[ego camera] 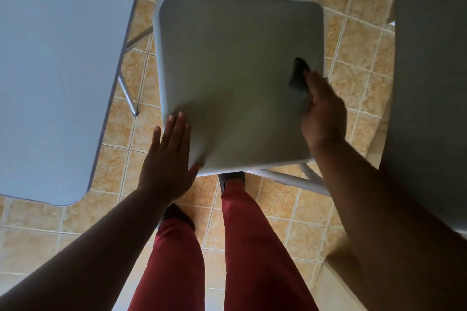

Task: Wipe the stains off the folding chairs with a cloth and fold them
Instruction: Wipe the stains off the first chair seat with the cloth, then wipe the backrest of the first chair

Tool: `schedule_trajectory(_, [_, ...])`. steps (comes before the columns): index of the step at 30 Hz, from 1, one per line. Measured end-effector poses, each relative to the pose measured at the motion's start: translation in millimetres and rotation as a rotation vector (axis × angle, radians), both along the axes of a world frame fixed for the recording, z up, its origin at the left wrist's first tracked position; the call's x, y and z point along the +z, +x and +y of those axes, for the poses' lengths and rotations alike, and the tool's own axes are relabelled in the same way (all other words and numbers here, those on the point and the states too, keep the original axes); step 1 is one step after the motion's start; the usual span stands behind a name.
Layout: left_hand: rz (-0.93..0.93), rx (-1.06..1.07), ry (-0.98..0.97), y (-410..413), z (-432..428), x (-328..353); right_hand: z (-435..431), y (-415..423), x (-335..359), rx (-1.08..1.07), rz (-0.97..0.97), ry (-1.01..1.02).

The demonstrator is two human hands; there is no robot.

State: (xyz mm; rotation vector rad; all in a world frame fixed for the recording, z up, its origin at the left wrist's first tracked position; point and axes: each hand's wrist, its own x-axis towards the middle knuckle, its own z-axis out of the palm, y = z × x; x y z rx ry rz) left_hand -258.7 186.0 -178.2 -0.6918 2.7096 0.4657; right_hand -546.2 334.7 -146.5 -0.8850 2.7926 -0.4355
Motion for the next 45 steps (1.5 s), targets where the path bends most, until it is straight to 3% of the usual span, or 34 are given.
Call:
schedule_trajectory(2, [-0.006,0.010,-0.001,3,1,0,4,-23,-15,-0.103,0.051,0.205])
schedule_trajectory(4, [-0.013,0.005,0.003,7,2,-2,13,-17,-26,-0.232,-0.043,0.328])
schedule_trajectory(9, [-0.014,0.017,0.024,13,4,-7,14,72,-38,-0.309,-0.139,0.291])
schedule_trajectory(16, [-0.016,0.021,0.017,15,4,-6,-20,209,-26,-0.052,-0.185,0.213])
schedule_trajectory(20, [-0.050,0.012,0.026,20,3,-3,-22,231,-4,0.121,-0.307,0.061])
schedule_trajectory(25, [-0.078,0.068,0.075,17,7,19,-37,186,40,0.130,-0.367,-0.083])
schedule_trajectory(30, [0.090,0.117,0.191,-33,20,73,-57,93,110,0.262,-0.313,-0.014])
schedule_trajectory(36, [0.342,0.132,0.358,-139,57,139,-91,-63,229,0.579,0.111,0.099])
schedule_trajectory(39, [0.431,0.122,0.451,-179,89,166,-125,-131,272,0.793,0.342,0.290])
schedule_trajectory(41, [0.488,0.097,0.480,-197,112,174,-139,-166,280,0.944,0.473,0.547])
schedule_trajectory(45, [0.499,0.030,0.556,-213,155,180,-117,-189,274,0.836,0.486,1.037])
